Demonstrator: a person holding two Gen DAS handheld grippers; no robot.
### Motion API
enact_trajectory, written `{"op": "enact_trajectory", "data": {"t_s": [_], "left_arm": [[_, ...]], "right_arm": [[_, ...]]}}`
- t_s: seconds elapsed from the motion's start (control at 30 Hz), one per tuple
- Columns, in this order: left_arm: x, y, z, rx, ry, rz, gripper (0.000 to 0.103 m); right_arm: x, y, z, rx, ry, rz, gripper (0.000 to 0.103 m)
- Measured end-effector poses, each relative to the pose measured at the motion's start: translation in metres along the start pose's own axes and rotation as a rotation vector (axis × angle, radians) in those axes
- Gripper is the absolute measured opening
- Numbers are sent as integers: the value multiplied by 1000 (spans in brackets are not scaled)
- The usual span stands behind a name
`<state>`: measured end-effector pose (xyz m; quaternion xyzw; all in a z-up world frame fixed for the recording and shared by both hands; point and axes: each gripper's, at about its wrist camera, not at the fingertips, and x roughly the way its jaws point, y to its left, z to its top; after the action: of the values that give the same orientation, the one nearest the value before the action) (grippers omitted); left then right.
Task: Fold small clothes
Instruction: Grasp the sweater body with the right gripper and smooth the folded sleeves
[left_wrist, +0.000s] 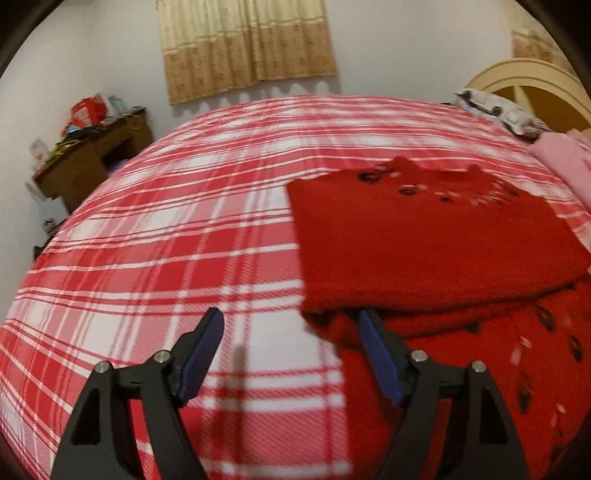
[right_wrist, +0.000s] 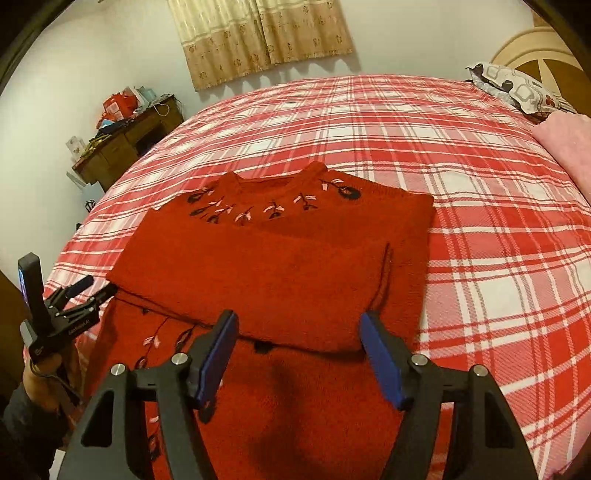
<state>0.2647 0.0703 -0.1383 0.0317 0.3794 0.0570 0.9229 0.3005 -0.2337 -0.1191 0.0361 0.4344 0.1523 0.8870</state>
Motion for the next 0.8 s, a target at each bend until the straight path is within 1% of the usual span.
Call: {"op": "enact_trajectory", "data": {"t_s": [0.03,0.07,0.13,0.17,0.2,0.23,0.27,0.3,0.33,0.37,0.4,0.43,0.47,0.5,0.57,0.63,0.67,0.73,0.8], "left_arm": [[5,2,2,-10,4,45,91],[6,4,2,-21,8,49,95],[8,4,1,-17,17,42,95],[7,3,0,-9,15,46,95],[7,2,-1,-5,13,49,95],[7,3,-1,-7,13,48,95],[6,3,-1,-11,15,45,96],[6,3,-2,-20,17,44,98],[6,6,-3,-37,20,42,98],[6,8,-3,-49,22,38,99],[7,9,-3,-58,26,34,100],[8,8,-3,-55,31,32,100],[8,7,-2,-51,34,32,100],[9,6,-2,-48,38,33,101],[11,7,-1,-51,48,30,102],[13,11,-1,-69,57,20,103],[14,13,-1,-79,64,14,103],[15,14,-1,-89,71,6,103],[16,14,-1,-90,74,4,103]], "right_arm": [[3,-1,1,-1,3,-7,69],[7,-2,3,-2,1,-19,69],[14,-5,8,-4,4,-52,68],[19,-8,10,0,9,-69,65],[23,-10,12,4,16,-83,64],[28,-14,14,12,30,-114,62],[31,-16,15,21,33,-136,59],[34,-19,17,29,35,-154,59],[37,-20,17,29,40,-164,55],[39,-20,18,23,43,-158,43],[40,-18,17,10,40,-148,37],[41,-15,17,-7,45,-142,28],[43,-13,16,-14,54,-138,14],[44,-12,16,-15,63,-126,11],[38,-12,17,-15,41,-121,10],[20,-14,21,-7,-19,-134,9],[15,-15,22,-3,-33,-133,9],[2,-18,25,-7,-75,-161,8],[2,-20,25,-8,-71,-163,8]]}}
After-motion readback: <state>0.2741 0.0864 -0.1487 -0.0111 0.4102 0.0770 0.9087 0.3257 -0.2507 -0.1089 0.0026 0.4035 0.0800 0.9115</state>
